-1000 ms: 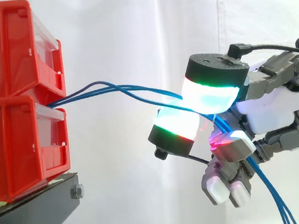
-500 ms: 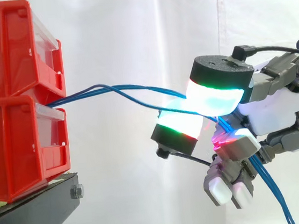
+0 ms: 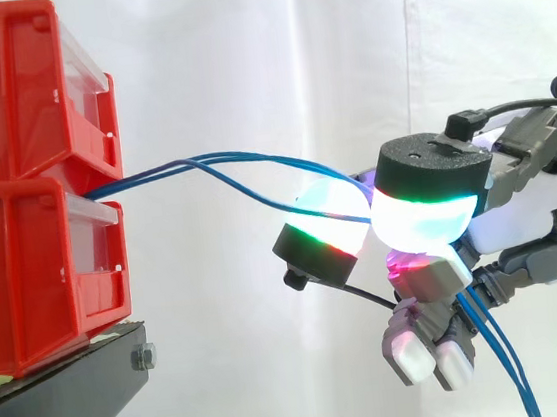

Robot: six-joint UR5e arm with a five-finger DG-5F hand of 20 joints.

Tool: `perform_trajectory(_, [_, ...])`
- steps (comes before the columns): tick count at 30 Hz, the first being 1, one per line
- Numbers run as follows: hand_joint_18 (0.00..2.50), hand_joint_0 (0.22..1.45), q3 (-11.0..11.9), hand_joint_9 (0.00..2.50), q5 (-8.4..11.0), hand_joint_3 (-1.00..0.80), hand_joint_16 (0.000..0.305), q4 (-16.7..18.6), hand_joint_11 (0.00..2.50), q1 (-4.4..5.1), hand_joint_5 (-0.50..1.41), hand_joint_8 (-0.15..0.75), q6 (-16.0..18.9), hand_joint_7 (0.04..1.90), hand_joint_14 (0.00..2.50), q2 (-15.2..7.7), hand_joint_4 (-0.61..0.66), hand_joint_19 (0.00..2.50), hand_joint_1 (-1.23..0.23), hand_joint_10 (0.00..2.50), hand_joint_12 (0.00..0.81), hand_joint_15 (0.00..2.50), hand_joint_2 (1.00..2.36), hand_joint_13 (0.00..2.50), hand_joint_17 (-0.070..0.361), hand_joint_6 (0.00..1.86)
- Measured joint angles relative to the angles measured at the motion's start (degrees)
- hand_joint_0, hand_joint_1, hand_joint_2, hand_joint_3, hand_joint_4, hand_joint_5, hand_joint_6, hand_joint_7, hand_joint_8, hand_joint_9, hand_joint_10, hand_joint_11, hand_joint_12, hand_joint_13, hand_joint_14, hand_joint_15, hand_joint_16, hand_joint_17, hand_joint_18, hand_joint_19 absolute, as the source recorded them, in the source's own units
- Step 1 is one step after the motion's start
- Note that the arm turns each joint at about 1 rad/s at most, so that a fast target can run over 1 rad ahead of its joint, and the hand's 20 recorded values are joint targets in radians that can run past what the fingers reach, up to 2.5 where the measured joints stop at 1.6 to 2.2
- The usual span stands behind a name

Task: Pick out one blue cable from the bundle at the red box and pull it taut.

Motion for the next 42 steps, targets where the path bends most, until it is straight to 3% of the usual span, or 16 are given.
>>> perform_trajectory(6, [0.9, 0.82, 0.0, 1.16, 0.0, -0.5, 0.041, 0.0, 0.91, 0.0, -0.2, 0.197, 0.0, 0.85, 0.02, 0.0, -0.17, 0.41, -0.91, 0.02, 0.318, 0.43, 1.0, 0.94, 0.092, 0.96])
perform_trajectory(12, [0.9, 0.62, 0.0, 1.16, 0.0, -0.5, 0.043, 0.0, 0.93, 0.0, -0.2, 0.22, 0.0, 0.81, 0.02, 0.0, -0.12, 0.45, -0.89, 0.02, 0.332, 0.44, 1.0, 0.94, 0.096, 0.96])
perform_trajectory(21, [0.96, 0.5, 0.0, 1.21, 0.0, -0.5, 0.049, 0.0, 0.9, 0.0, -0.18, 0.256, 0.0, 0.73, 0.02, 0.0, -0.06, 0.47, -0.72, 0.02, 0.36, 0.44, 1.0, 0.98, 0.111, 0.93])
perform_trajectory(31, [0.94, 0.56, 0.0, 1.24, 0.0, -0.5, 0.046, 0.1, 0.89, 0.0, -0.17, 0.259, 0.0, 0.8, 0.02, 0.0, -0.09, 0.53, -0.54, 0.02, 0.35, 0.45, 1.0, 0.98, 0.104, 0.89])
perform_trajectory(37, [0.92, 0.62, 0.0, 1.25, 0.0, -0.5, 0.045, 0.0, 0.9, 0.02, -0.16, 0.256, 0.0, 0.84, 0.02, 0.0, -0.11, 0.55, -0.59, 0.02, 0.347, 0.47, 1.0, 0.98, 0.102, 0.9])
perform_trajectory(42, [0.93, 0.63, 0.0, 1.25, 0.0, -0.35, 0.046, 0.0, 0.92, 0.02, -0.15, 0.272, 0.0, 0.86, 0.02, 0.0, -0.06, 0.54, -0.66, 0.02, 0.354, 0.47, 1.01, 0.98, 0.104, 0.92])
